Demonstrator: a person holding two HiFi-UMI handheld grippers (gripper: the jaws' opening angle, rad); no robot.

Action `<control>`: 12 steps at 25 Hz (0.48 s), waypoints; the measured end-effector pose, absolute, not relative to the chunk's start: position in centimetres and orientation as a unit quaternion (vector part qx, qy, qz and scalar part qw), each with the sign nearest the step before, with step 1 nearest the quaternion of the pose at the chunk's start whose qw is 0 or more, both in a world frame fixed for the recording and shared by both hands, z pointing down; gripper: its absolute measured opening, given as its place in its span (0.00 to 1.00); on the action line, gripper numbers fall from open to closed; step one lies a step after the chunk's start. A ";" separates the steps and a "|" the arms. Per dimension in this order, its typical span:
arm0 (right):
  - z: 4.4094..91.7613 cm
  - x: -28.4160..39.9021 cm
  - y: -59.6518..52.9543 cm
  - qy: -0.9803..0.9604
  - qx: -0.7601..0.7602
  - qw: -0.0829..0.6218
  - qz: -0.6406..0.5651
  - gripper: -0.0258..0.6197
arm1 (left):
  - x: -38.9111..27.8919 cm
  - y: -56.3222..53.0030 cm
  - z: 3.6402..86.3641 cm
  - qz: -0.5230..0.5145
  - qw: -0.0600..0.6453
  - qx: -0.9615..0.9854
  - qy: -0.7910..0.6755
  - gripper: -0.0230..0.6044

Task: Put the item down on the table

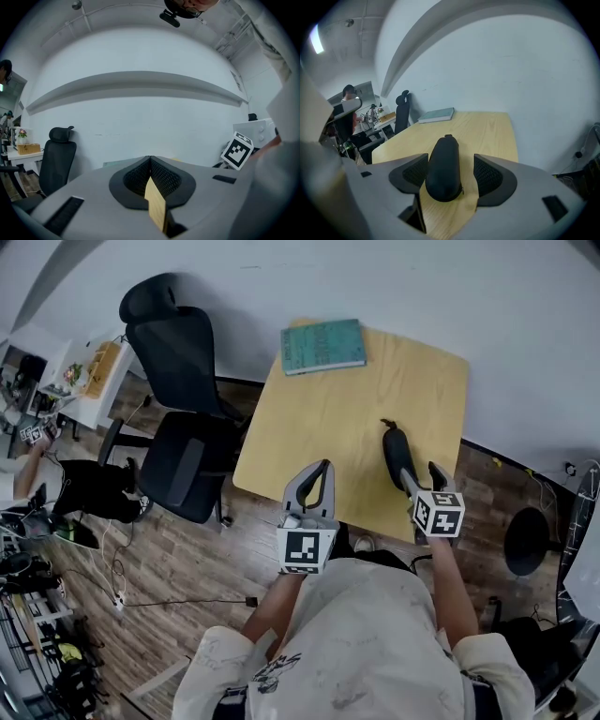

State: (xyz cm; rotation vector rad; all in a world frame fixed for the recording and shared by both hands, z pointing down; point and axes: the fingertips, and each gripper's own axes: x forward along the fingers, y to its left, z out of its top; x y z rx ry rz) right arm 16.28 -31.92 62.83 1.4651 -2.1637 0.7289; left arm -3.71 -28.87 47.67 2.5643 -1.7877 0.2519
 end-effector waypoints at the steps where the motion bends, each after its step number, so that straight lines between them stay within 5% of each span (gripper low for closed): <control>1: 62.6 16.6 -31.8 -0.778 0.531 0.211 0.261 0.51 | -3.6 -28.9 47.6 0.080 0.002 0.818 -0.569 0.05; 12: 58.9 20.4 -30.6 -0.772 0.562 0.176 0.238 0.51 | -2.1 -28.9 46.7 0.075 -0.008 0.821 -0.566 0.05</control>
